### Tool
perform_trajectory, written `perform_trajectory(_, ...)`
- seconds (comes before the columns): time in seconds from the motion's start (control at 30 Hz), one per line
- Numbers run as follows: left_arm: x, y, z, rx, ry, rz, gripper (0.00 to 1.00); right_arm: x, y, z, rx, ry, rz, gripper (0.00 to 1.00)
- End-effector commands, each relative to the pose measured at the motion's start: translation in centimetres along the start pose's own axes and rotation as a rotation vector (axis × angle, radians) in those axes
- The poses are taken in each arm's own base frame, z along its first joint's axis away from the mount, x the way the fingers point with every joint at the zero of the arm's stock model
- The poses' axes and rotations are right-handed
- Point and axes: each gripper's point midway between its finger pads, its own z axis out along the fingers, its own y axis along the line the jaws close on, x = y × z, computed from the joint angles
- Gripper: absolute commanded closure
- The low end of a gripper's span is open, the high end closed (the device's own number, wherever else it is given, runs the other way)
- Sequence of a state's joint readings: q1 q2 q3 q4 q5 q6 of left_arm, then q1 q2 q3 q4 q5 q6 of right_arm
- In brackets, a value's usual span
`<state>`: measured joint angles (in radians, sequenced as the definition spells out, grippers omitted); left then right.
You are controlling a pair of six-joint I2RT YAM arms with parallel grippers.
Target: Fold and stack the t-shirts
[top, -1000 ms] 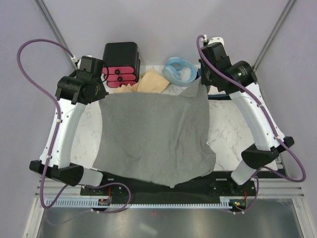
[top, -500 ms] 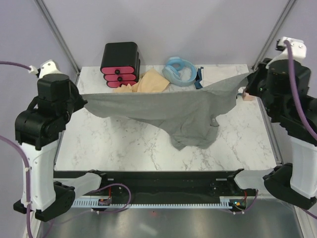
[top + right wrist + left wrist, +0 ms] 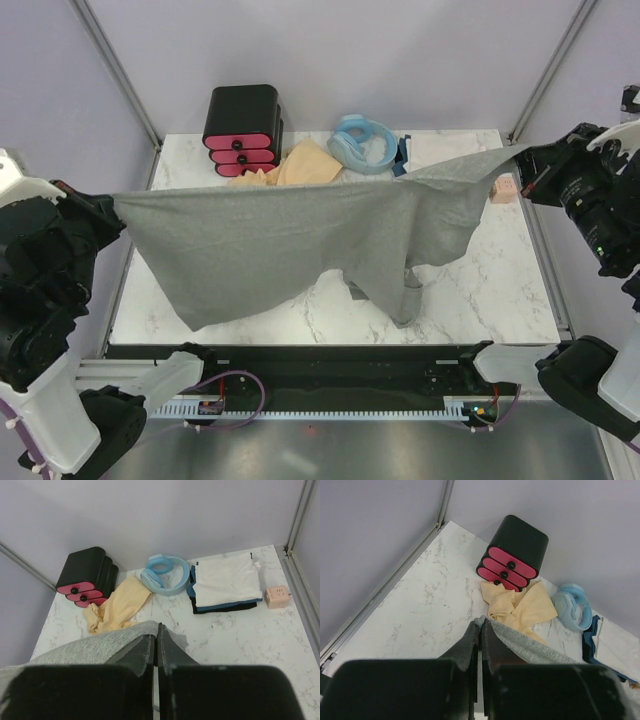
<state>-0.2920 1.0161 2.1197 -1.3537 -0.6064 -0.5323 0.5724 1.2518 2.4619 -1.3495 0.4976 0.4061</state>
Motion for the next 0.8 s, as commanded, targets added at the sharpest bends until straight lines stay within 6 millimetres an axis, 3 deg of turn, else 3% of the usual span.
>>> perform_trajectory(0.0, 3.0, 2.8, 1.2, -0.160, 0.110, 0.168, 0.98, 2.1, 0.5, 2.0, 0.029, 0.085, -0.033, 1.00)
perform_trajectory(0.1, 4.9, 1.8, 3.4, -0.183, 0.180, 0.210, 0.98, 4.5, 1.4, 4.2, 0.033, 0.183, -0.074, 1.00)
perform_trajectory(0.2, 5.7, 0.7, 5.2, -0.184, 0.195, 0.220, 0.98, 5.4, 2.0, 5.6, 0.046, 0.213, -0.079, 1.00)
perform_trajectory(0.3, 7.6, 0.4, 8.1, -0.240, 0.226, 0.285, 0.98, 8.1, 1.6, 8.6, 0.118, 0.283, -0.162, 1.00)
perform_trajectory(0.33, 9.4, 0.7, 9.6, -0.287, 0.263, 0.335, 0.98, 9.5, 1.5, 9.6, 0.135, 0.324, -0.197, 1.00)
perform_trajectory(0.4, 10.8, 0.3, 11.6, -0.306, 0.268, 0.354, 0.98, 12.1, 1.6, 11.9, 0.166, 0.400, -0.263, 1.00)
perform_trajectory(0.43, 12.7, 0.5, 12.8, -0.323, 0.307, 0.386, 0.98, 13.1, 1.7, 12.6, 0.174, 0.430, -0.284, 1.00)
perform_trajectory(0.5, 14.0, -0.1, 14.5, -0.321, 0.312, 0.365, 0.98, 14.7, 1.3, 14.3, 0.215, 0.467, -0.334, 1.00)
perform_trajectory(0.57, 16.5, -0.1, 16.2, -0.337, 0.364, 0.391, 0.98, 15.9, 0.8, 15.7, 0.257, 0.483, -0.374, 1.00)
perform_trajectory(0.77, 20.7, -0.2, 21.1, -0.419, 0.419, 0.461, 0.98, 21.4, -0.3, 19.5, 0.339, 0.570, -0.469, 1.00)
